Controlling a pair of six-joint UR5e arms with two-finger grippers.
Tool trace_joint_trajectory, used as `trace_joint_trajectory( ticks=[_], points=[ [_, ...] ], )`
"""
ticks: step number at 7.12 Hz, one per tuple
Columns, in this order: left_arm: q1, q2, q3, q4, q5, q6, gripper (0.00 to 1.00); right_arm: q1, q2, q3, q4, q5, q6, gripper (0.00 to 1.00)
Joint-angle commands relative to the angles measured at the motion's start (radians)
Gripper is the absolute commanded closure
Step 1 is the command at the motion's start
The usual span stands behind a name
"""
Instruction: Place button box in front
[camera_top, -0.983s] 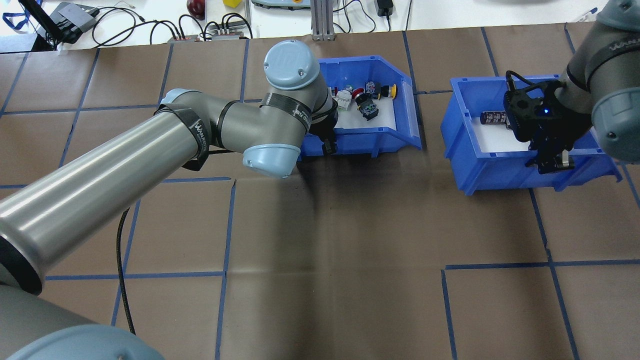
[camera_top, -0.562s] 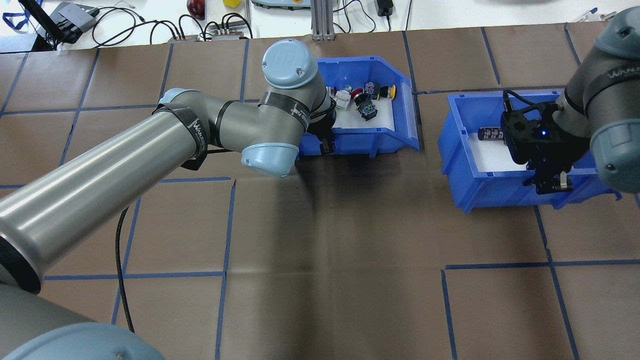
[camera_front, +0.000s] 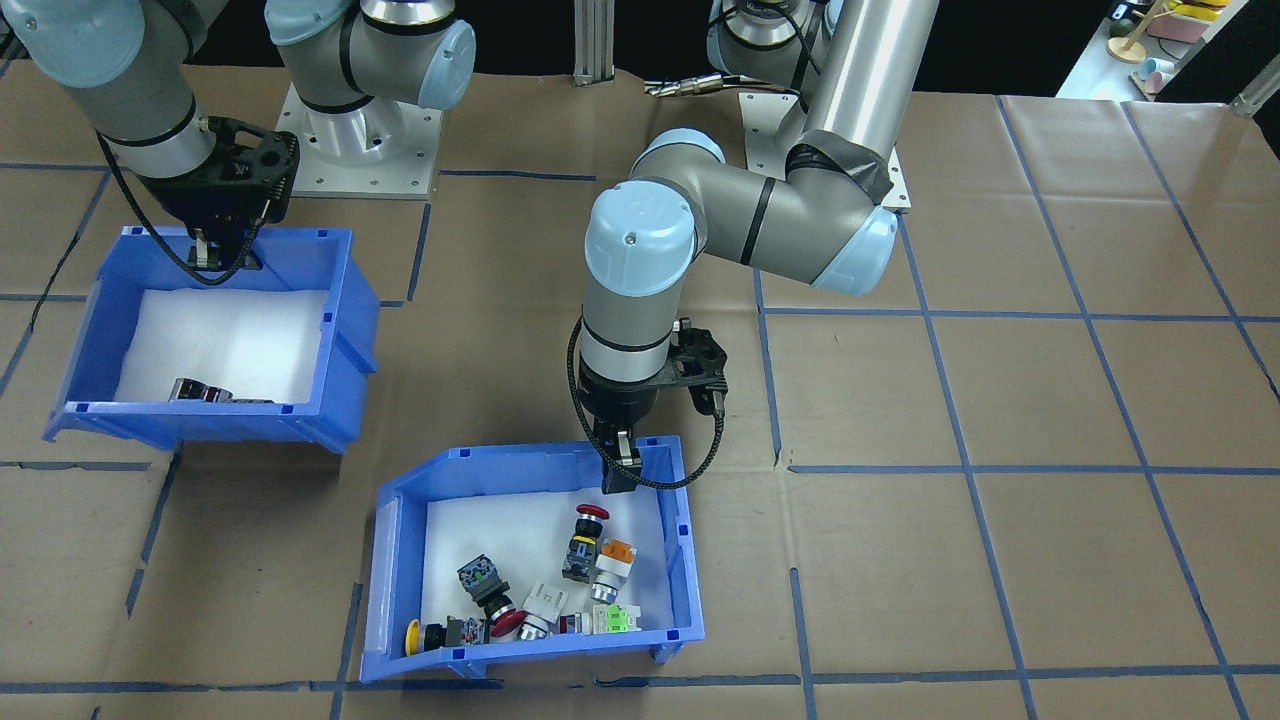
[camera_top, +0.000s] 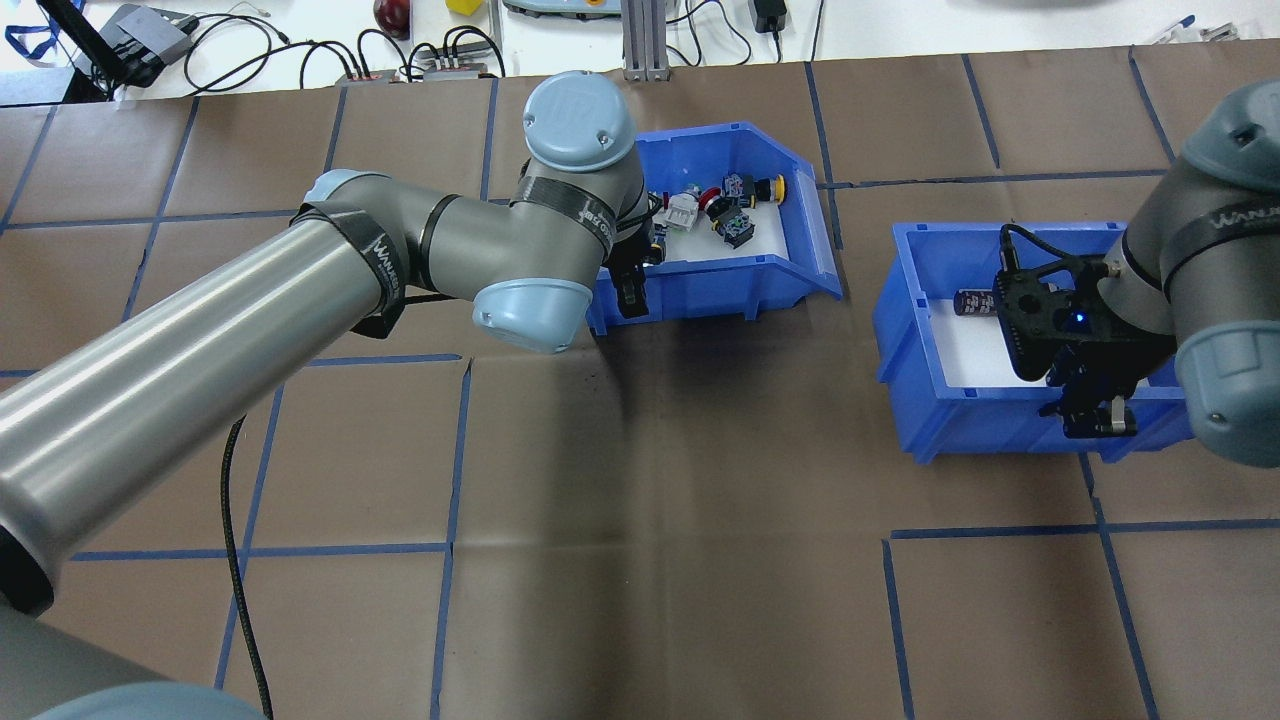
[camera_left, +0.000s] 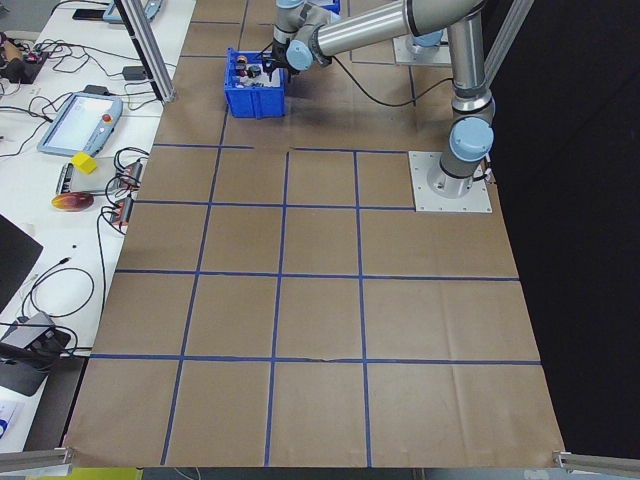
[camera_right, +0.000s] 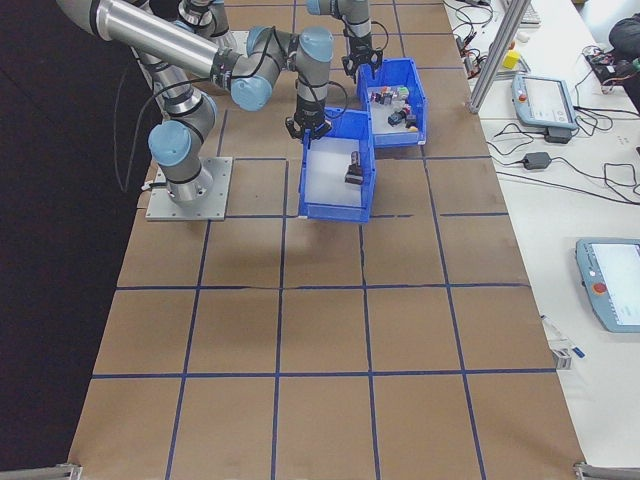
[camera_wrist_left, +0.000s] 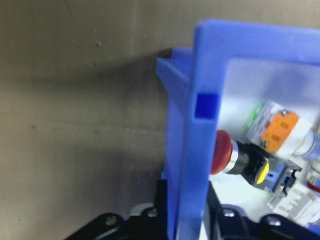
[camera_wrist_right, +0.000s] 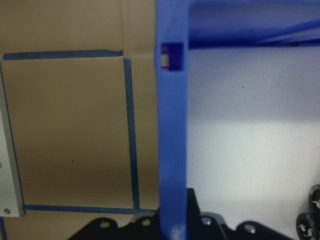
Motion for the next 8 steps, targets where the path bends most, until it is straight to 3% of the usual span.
trace_joint_trajectory(
  ticks=[1,2,4,8],
  points=[
    [0.025,0.129,0.016,-0.267,0.006,0.381,0.01,0.037,-0.064,0.070,-0.001,0.003,0.070,0.95],
    [0.065,0.174,0.046,-0.377,0.003,0.569,0.01,0.072,-0.072,0.070,-0.001,0.003,0.131,0.95],
    [0.095,0.249,0.105,-0.435,0.000,0.985,0.01,0.206,-0.072,0.070,-0.018,0.002,0.275,0.95],
    [0.184,0.427,0.096,-0.605,0.000,1.661,0.01,0.363,-0.069,0.073,-0.037,0.002,0.450,0.95]
  ],
)
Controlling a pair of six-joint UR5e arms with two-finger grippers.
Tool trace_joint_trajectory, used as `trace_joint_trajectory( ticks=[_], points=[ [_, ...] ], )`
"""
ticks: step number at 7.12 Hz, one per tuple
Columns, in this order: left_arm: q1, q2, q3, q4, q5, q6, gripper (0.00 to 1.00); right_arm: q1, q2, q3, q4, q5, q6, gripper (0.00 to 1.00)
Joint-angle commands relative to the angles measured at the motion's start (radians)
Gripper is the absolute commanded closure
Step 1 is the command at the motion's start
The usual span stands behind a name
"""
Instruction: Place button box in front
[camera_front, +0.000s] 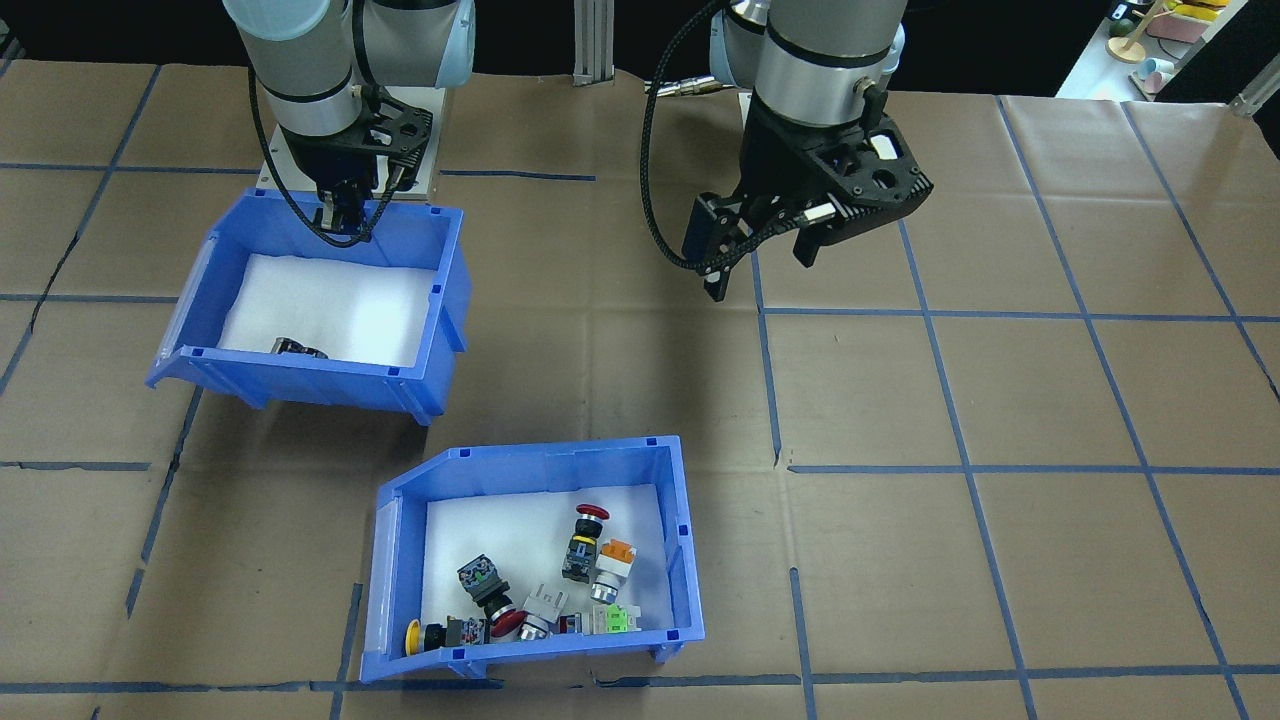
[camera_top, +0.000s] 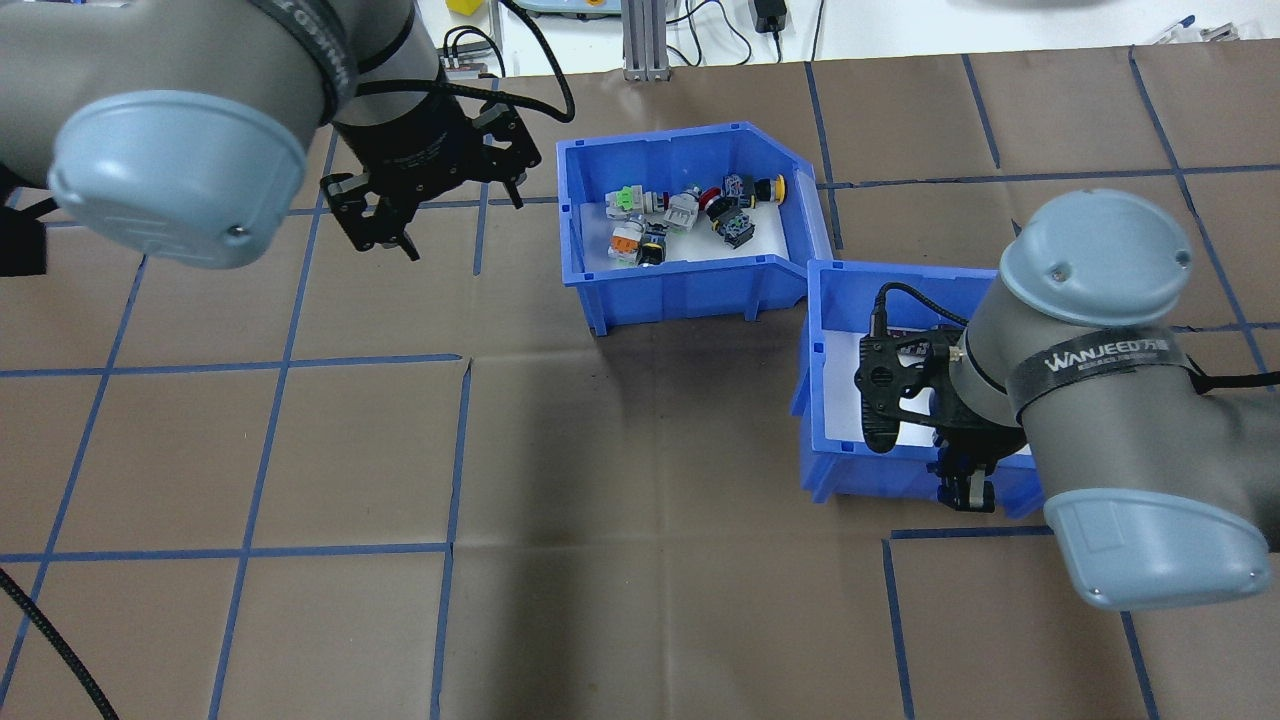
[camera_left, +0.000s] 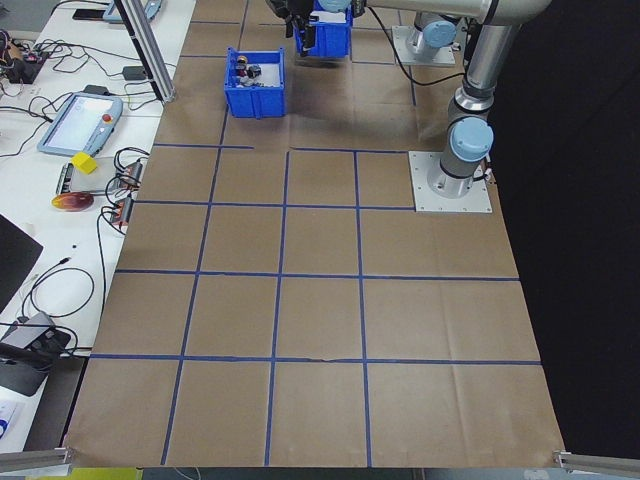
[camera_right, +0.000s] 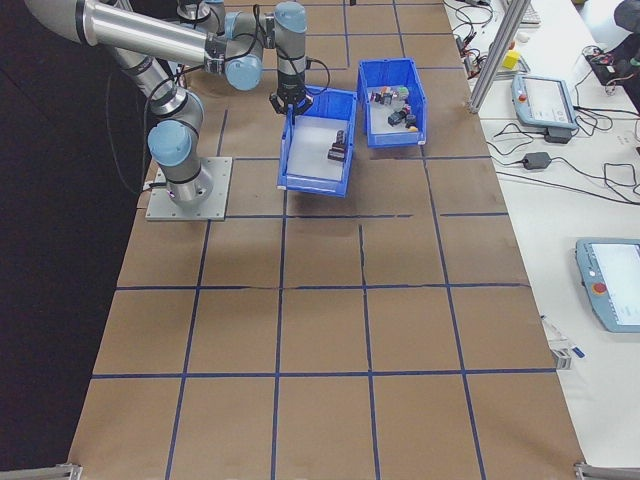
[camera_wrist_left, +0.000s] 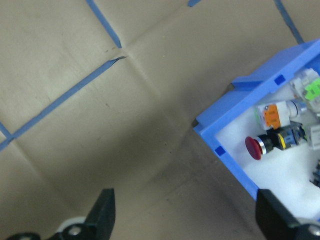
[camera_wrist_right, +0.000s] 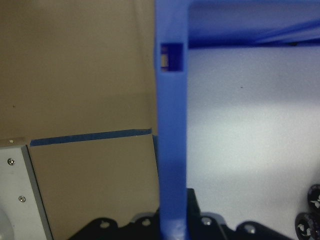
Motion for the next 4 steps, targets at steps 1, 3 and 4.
trace_joint_trajectory(
  ticks=[1,3,4],
  points=[
    [0.029,0.087,-0.021,-0.079,0.009,0.286,0.01,0.129,0.004,0.001,-0.006,0.000,0.136,0.95],
    [0.028,0.137,-0.049,-0.098,0.010,0.374,0.01,0.254,0.045,0.001,-0.086,0.000,0.242,0.94],
    [0.030,0.153,-0.094,-0.094,0.013,0.408,0.01,0.333,0.091,0.001,-0.147,-0.008,0.312,0.94]
  ],
)
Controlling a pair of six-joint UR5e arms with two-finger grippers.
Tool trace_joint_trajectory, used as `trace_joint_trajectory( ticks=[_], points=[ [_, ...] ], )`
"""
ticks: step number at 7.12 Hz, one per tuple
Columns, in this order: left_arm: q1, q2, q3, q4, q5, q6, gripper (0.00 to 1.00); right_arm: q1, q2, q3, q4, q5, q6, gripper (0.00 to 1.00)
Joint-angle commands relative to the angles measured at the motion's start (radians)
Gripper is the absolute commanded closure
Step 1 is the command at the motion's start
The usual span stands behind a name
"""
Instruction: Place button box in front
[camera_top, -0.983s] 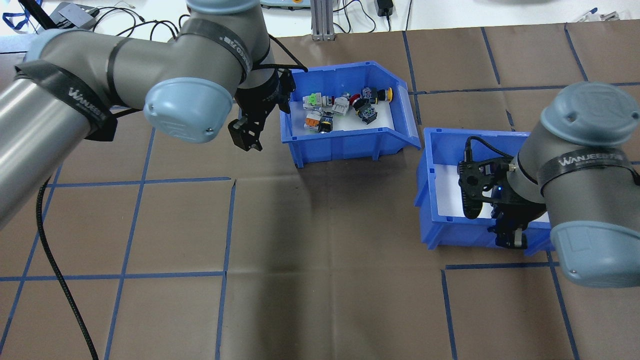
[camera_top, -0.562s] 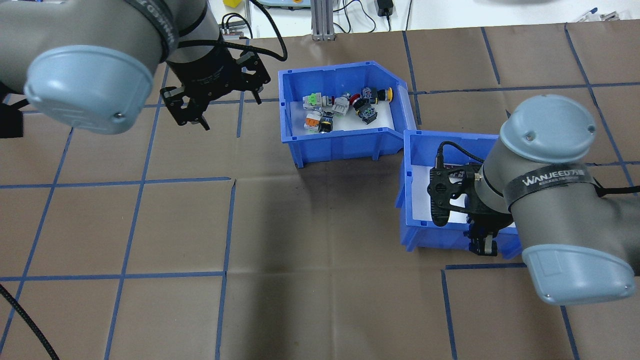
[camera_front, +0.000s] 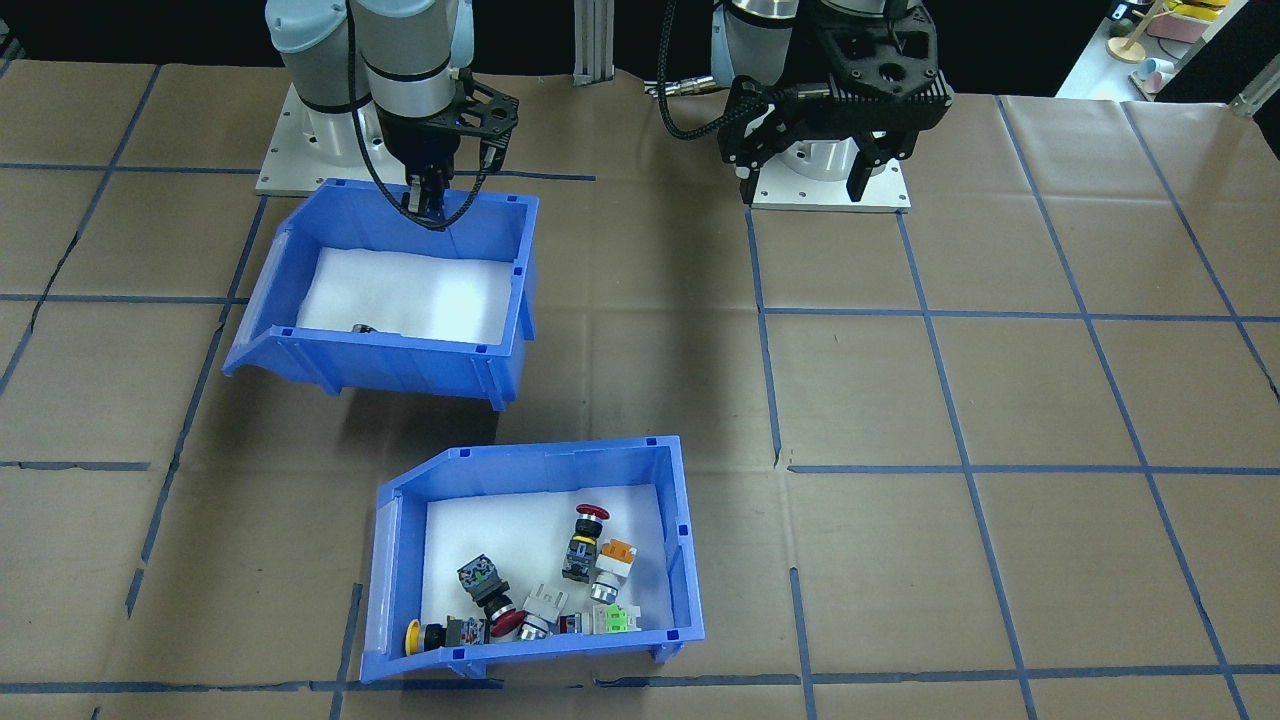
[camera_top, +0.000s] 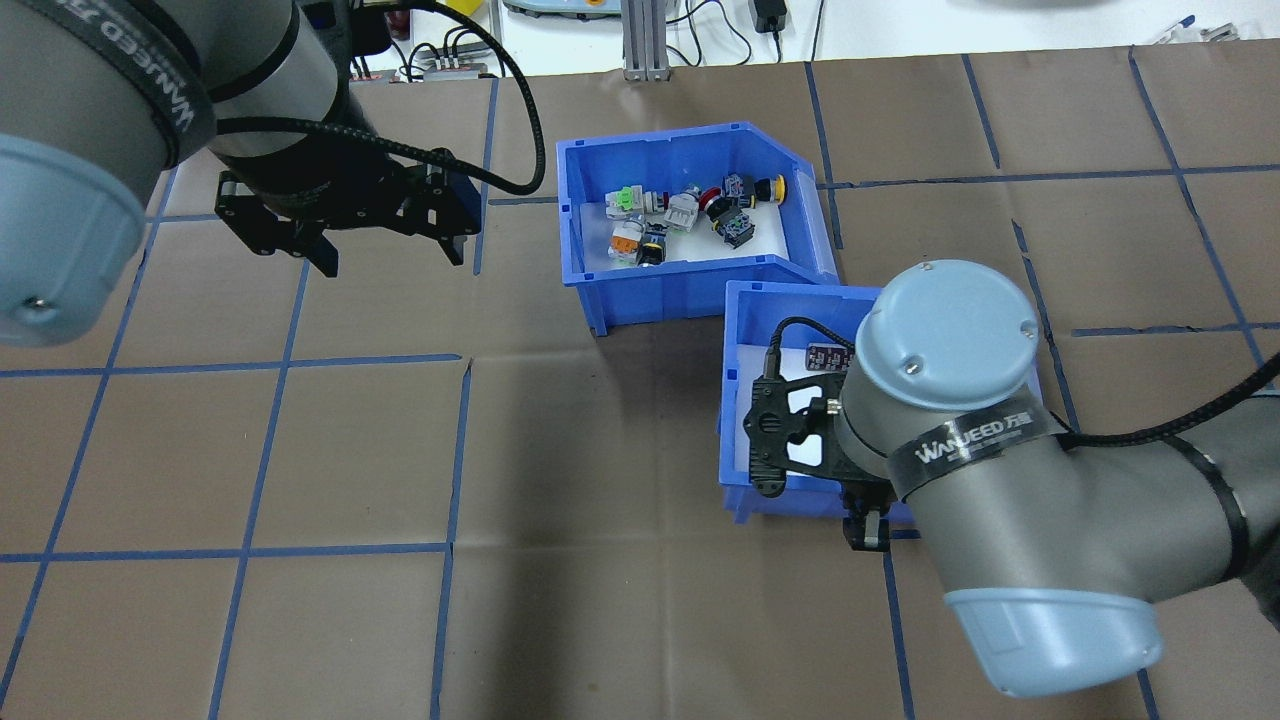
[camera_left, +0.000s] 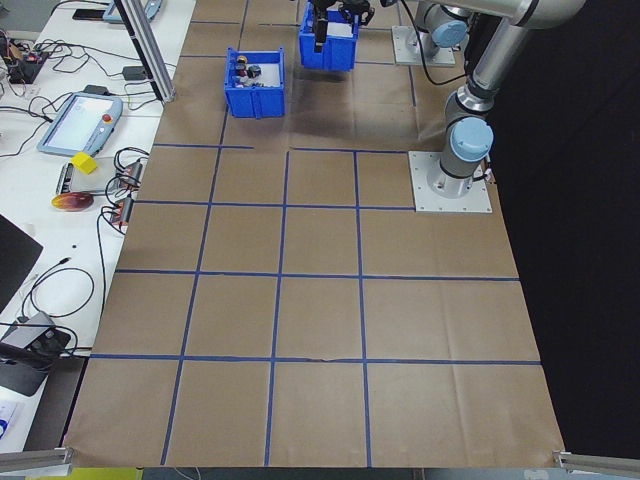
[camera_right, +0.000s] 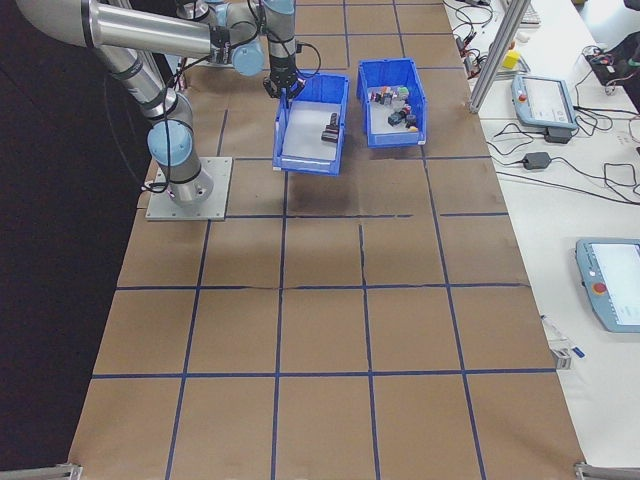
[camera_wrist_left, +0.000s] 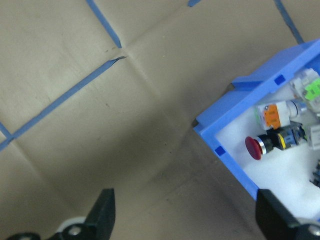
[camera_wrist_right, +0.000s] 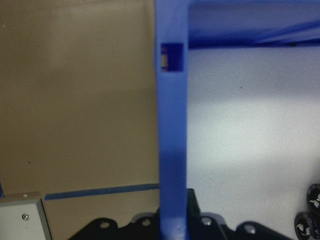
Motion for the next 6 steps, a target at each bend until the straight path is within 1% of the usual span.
trace_joint_trajectory(
  ticks=[1,2,3,4,5,6],
  points=[
    [0.001,0.076,-0.094,0.012,-0.004,0.108,0.01,0.170,0.091,0.000,-0.139,-0.012,0.154,0.94],
    [0.004,0.106,-0.140,0.022,-0.005,0.116,0.01,0.219,0.123,-0.002,-0.176,-0.023,0.199,0.94],
    [0.006,0.111,-0.149,0.052,-0.002,0.128,0.01,0.246,0.151,0.000,-0.204,-0.027,0.227,0.94],
    [0.012,0.114,-0.148,0.049,-0.004,0.154,0.01,0.279,0.177,-0.002,-0.218,-0.027,0.259,0.94],
    [0.044,0.121,-0.145,0.045,-0.008,0.156,0.01,0.307,0.200,-0.002,-0.250,-0.029,0.267,0.94],
    [0.082,0.134,-0.145,0.043,-0.012,0.162,0.01,0.309,0.205,0.000,-0.249,-0.043,0.261,0.94]
  ],
)
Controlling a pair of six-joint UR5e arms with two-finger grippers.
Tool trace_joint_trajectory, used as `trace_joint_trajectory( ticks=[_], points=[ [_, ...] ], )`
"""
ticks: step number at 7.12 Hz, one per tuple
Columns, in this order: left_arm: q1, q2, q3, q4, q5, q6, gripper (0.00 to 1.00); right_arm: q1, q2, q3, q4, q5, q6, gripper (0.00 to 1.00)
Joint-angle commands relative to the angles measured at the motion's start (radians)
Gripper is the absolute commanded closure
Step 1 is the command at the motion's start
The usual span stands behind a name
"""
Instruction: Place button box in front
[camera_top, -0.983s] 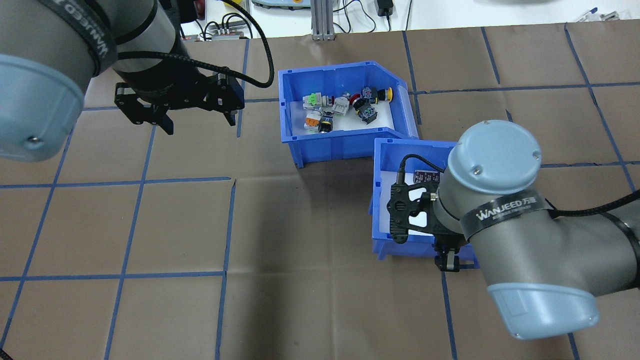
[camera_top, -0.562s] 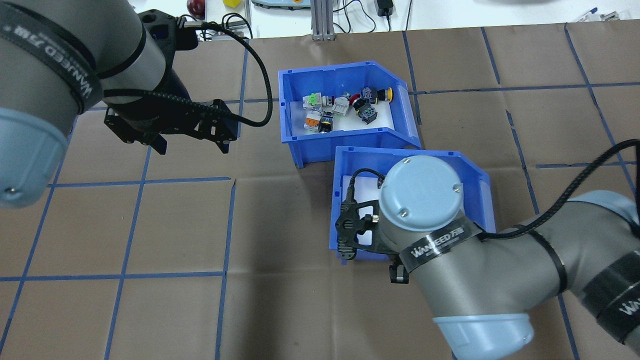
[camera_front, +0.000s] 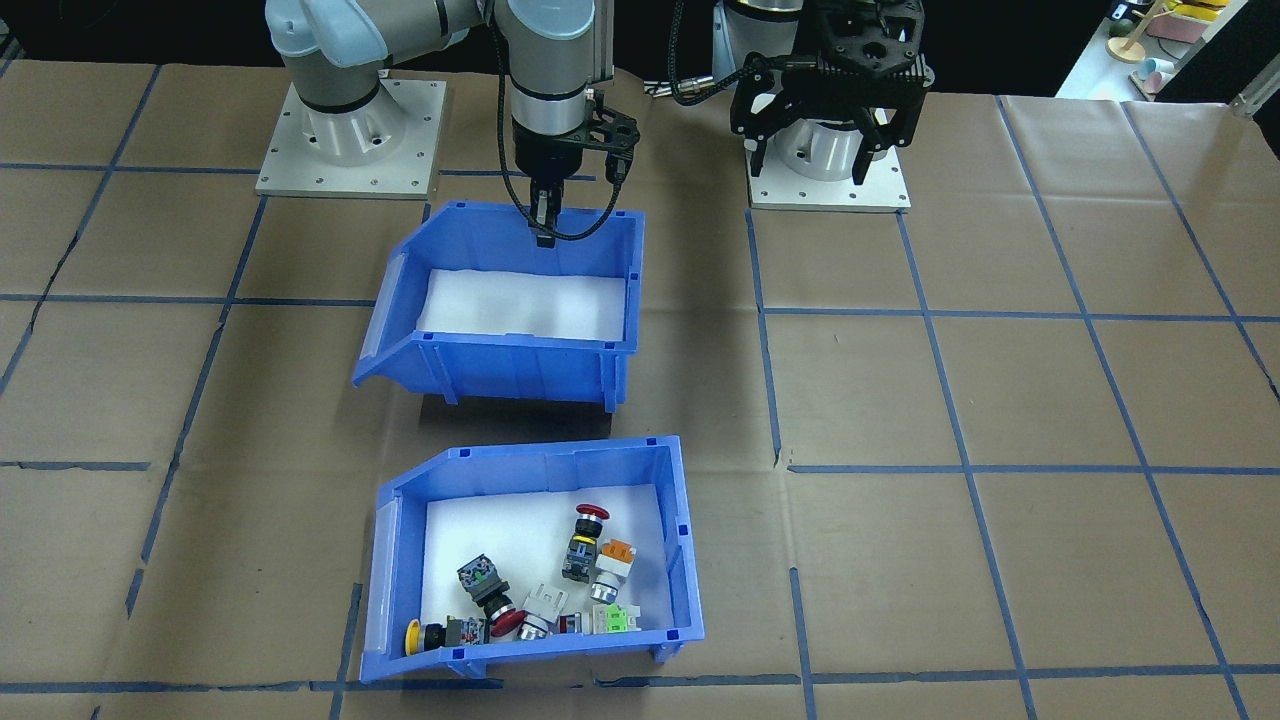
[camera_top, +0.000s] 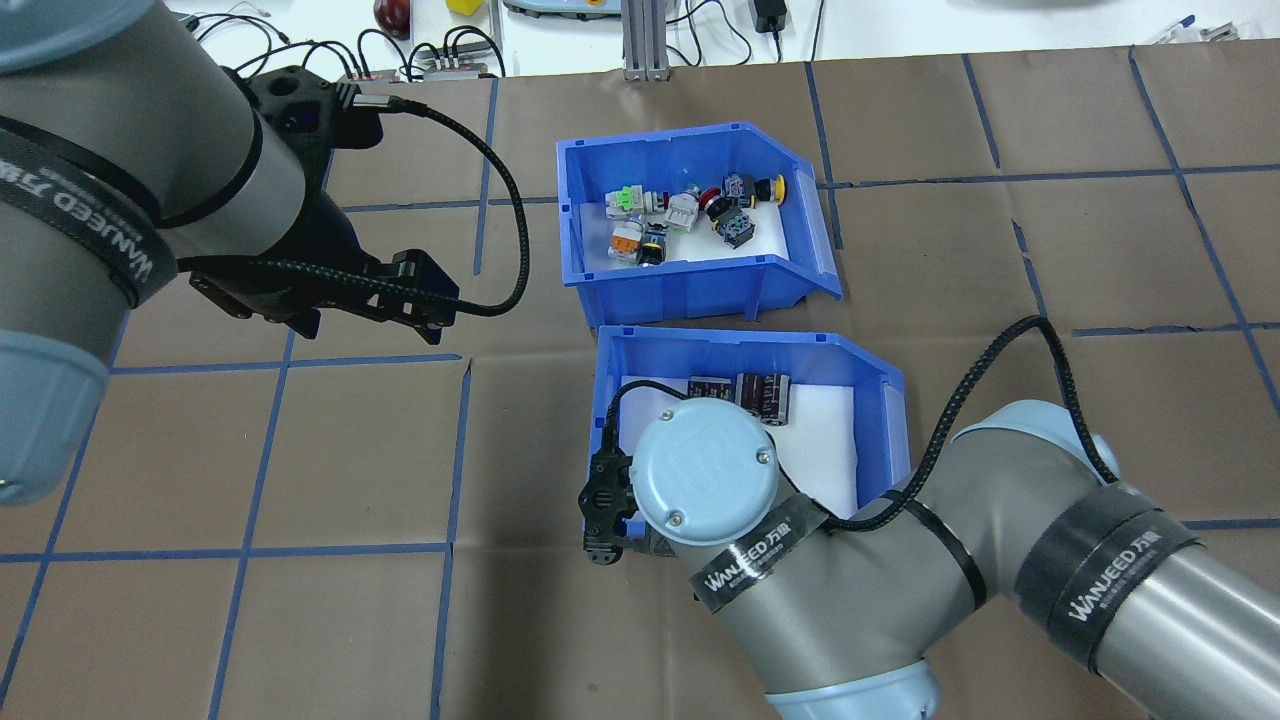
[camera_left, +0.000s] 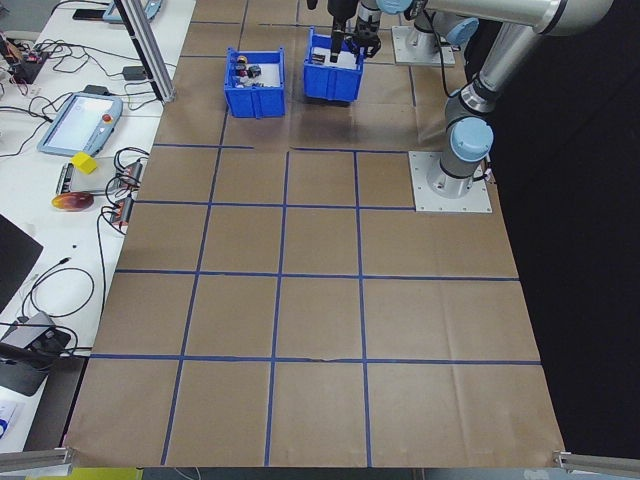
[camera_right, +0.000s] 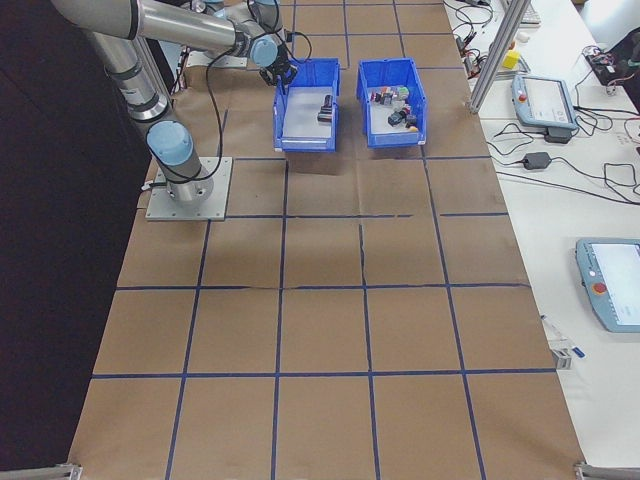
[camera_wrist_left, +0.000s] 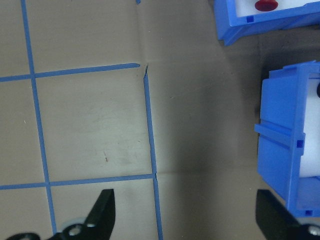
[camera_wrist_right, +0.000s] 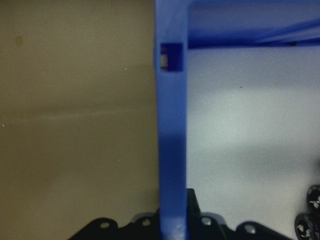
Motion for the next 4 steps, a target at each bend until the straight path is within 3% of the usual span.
trace_joint_trajectory(
  ticks=[1,3,4],
  points=[
    [0.062,0.016,-0.005,-0.002,-0.005,0.057,0.01,0.016,0.017,0.001,-0.008,-0.013,0.002,0.94],
    [0.063,0.016,-0.009,0.000,-0.005,0.070,0.01,0.019,0.017,0.009,0.004,-0.010,-0.006,0.90],
    [0.063,0.018,-0.012,0.000,-0.005,0.070,0.01,0.021,0.017,0.019,-0.001,-0.008,0.005,0.53]
  ],
)
